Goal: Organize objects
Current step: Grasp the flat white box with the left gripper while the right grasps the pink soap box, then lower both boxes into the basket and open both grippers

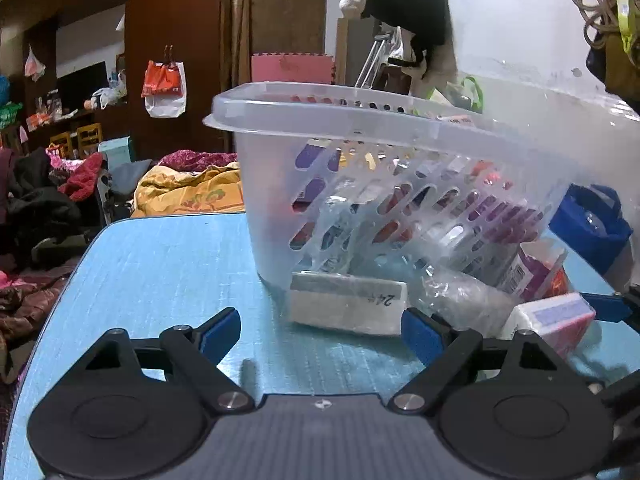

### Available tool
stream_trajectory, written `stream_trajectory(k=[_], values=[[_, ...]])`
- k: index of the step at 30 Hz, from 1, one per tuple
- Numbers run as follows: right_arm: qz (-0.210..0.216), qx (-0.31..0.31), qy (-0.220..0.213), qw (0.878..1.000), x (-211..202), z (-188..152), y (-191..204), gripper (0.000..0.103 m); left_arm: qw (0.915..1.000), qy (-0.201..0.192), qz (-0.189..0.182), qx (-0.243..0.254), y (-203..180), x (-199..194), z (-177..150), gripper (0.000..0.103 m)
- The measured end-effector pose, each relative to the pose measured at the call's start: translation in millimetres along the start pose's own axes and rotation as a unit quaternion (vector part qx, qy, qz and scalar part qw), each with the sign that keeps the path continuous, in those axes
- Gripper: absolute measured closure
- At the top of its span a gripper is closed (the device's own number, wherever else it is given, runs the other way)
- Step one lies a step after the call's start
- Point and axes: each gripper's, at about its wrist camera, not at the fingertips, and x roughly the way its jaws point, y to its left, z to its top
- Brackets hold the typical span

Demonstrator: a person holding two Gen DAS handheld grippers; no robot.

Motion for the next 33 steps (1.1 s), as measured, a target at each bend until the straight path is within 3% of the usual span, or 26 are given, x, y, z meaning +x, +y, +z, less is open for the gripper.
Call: stream_trajectory(k=[1, 2, 3, 8, 14, 15, 16, 18, 21, 26, 33], values=[[-0.003, -0.002, 0.004, 1.0, 1, -1, 2, 0.007, 1.0, 0.0, -0.003, 0.004, -2, 1, 0, 0.013], [-0.006, 0.0, 0.006, 1.0, -1, -5, 4, 0.025, 1.0, 0.001, -0.004, 0.009, -4, 1, 1, 0.013], [-0.008, 0.003, 0.005, 1.0, -4, -7, 3, 0.029, 0.9999, 0.001, -0.004, 0.012, -7, 0, 0, 0.013], [0.012, 0.033, -0.014, 0.999, -24, -20, -21, 0.03, 0.9995, 0.016, -0.006, 0.026, -19, 11, 3, 0.013], [0.03, 0.049, -0.038, 0.998, -36, -29, -35, 0.029, 0.9991, 0.03, 0.023, 0.02, -27, 23, 7, 0.013], [0.034, 0.05, -0.04, 0.997, -36, -29, -35, 0.029, 0.9991, 0.032, 0.022, 0.016, -27, 23, 7, 0.014], [0.038, 0.051, -0.039, 0.997, -34, -29, -34, 0.029, 0.9992, 0.032, 0.021, 0.013, -26, 23, 7, 0.022], [0.047, 0.057, -0.042, 0.996, -34, -30, -36, 0.029, 0.9994, 0.026, 0.017, 0.017, -26, 20, 5, 0.023], [0.05, 0.06, -0.051, 0.996, -36, -32, -37, 0.029, 0.9992, -0.006, 0.031, 0.026, -29, 4, -1, 0.024], [0.055, 0.051, -0.093, 0.993, -47, -37, -36, 0.029, 0.9969, -0.077, -0.011, 0.003, -25, -49, -22, 0.024], [0.055, 0.028, -0.138, 0.989, -59, -39, -29, 0.03, 0.9887, -0.147, -0.031, -0.004, -25, -87, -39, 0.024]])
